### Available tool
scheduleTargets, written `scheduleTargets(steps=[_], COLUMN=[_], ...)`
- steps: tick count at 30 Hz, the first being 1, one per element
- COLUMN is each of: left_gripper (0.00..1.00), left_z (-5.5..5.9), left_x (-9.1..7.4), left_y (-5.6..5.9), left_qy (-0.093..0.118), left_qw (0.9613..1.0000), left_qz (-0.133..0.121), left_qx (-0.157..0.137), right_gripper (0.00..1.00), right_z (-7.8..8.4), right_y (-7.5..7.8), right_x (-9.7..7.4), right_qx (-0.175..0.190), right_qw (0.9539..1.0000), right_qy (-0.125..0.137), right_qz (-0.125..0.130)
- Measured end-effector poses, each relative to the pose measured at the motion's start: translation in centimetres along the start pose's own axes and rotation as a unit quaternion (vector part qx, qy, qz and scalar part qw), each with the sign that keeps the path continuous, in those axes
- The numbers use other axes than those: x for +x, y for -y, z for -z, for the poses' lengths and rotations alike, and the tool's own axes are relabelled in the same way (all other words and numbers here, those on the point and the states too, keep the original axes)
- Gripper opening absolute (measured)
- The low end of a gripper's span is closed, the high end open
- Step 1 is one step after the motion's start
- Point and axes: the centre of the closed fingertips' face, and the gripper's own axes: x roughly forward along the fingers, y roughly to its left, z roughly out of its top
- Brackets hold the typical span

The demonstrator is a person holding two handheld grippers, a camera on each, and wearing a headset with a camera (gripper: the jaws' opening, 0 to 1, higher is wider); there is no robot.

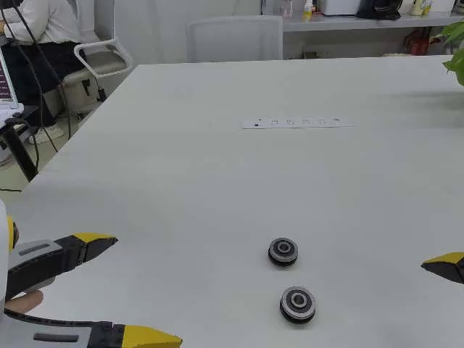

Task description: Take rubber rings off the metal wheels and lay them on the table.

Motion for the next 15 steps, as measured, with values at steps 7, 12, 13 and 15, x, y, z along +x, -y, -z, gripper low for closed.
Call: scheduleTargets(steps=[7,12,13,15], left_gripper=[1.00,1.00,1.00,1.00], left_z=[-0.27,-0.18,-0.18,-0.26], left_x=[0.06,0.07,0.07,0.04], left_y=[0.02,0.11,0.10,0.05], left_qy=[0.004,0.001,0.001,0.004], left_qw=[1.0000,1.0000,1.0000,1.0000], left_qz=[-0.001,0.000,0.000,-0.002], left_qx=[0.001,0.001,0.001,0.001], right_gripper=[0.99,0.99,0.99,0.99], right_z=[0.01,0.01,0.02,0.06], right_y=[0.02,0.03,0.03,0.00], right_x=[0.18,0.14,0.13,0.14], right_qx=[-0.001,0.004,0.004,0.003], right_qw=[1.0000,1.0000,1.0000,1.0000], right_qy=[-0.002,0.002,0.001,0.000], right_qz=[-0.004,-0.003,-0.003,-0.003])
